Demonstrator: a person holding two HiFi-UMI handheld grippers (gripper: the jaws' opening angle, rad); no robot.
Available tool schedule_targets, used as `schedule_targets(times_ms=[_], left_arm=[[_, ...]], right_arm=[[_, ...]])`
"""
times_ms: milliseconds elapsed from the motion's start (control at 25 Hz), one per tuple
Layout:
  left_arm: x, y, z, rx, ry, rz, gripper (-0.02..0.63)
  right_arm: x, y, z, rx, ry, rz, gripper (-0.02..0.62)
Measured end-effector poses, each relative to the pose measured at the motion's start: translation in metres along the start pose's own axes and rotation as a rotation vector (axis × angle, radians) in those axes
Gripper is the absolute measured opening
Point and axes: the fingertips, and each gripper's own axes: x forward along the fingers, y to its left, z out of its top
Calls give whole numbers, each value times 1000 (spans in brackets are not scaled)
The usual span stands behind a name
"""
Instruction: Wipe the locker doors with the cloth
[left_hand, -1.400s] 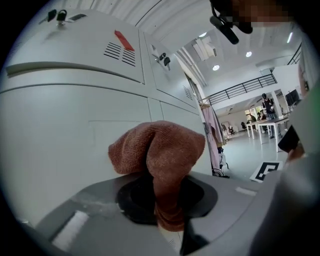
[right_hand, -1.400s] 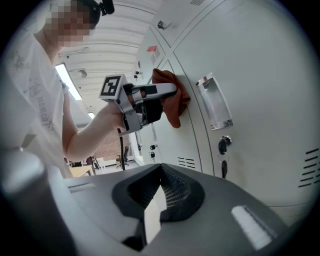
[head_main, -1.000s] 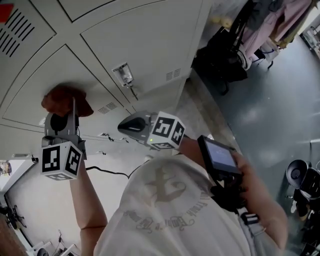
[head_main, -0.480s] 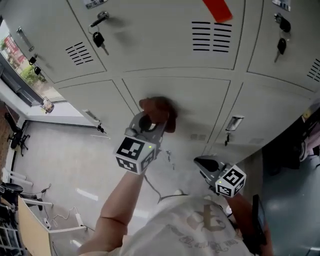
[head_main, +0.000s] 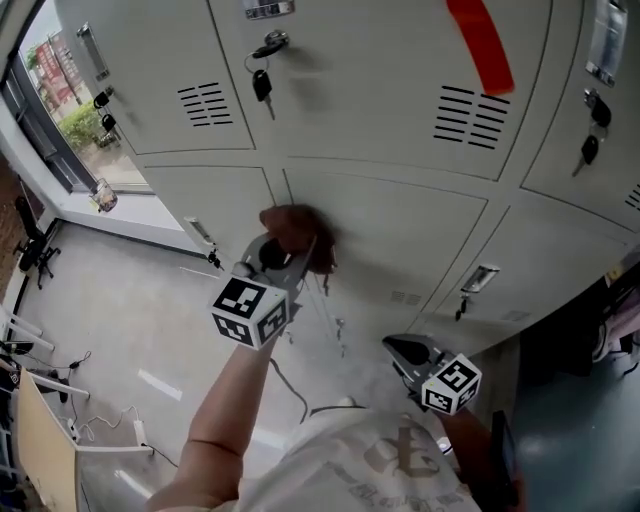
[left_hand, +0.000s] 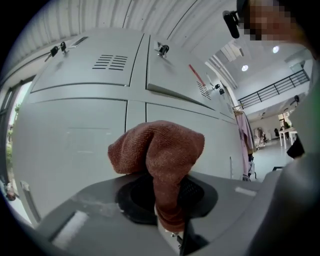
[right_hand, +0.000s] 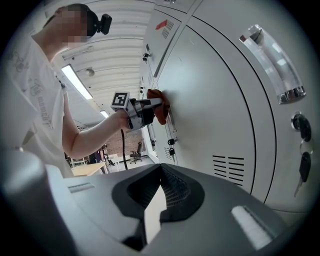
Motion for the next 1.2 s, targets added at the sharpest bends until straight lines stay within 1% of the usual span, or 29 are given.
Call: schedule_targets(times_ms=[120, 200, 400, 600, 760, 880, 1000, 1080, 1160, 1200], left_arm=[[-2, 3, 18, 45, -25, 10, 80], [-2, 4, 26, 42, -32, 13, 80], [3, -6, 28, 58, 2, 22, 80], [18, -35, 32, 73, 4, -22, 80], [25, -56, 35, 77, -15, -24, 80], [36, -75, 34, 76, -19, -57, 80], [56, -97, 20, 44, -11, -105, 80], [66, -103, 10, 42, -9, -84, 80], [67, -110, 7, 55, -13, -51, 80], [67, -115, 7, 57, -14, -49, 80]], right_arm=[[2, -1, 2, 13, -3, -3, 8], [1, -2, 3, 19, -7, -6, 8], [0, -5, 2, 29, -15, -5, 8], [-4, -12, 5, 19, -21, -2, 8], [-15, -14, 8, 27, -14, -10, 8], [-29, -23, 4, 30, -14, -38, 8], [-46, -43, -9, 42, -16, -88, 8], [-48, -53, -10, 30, -19, -72, 8], [-51, -51, -10, 29, -15, -30, 8], [-56, -48, -12, 33, -11, -22, 8]])
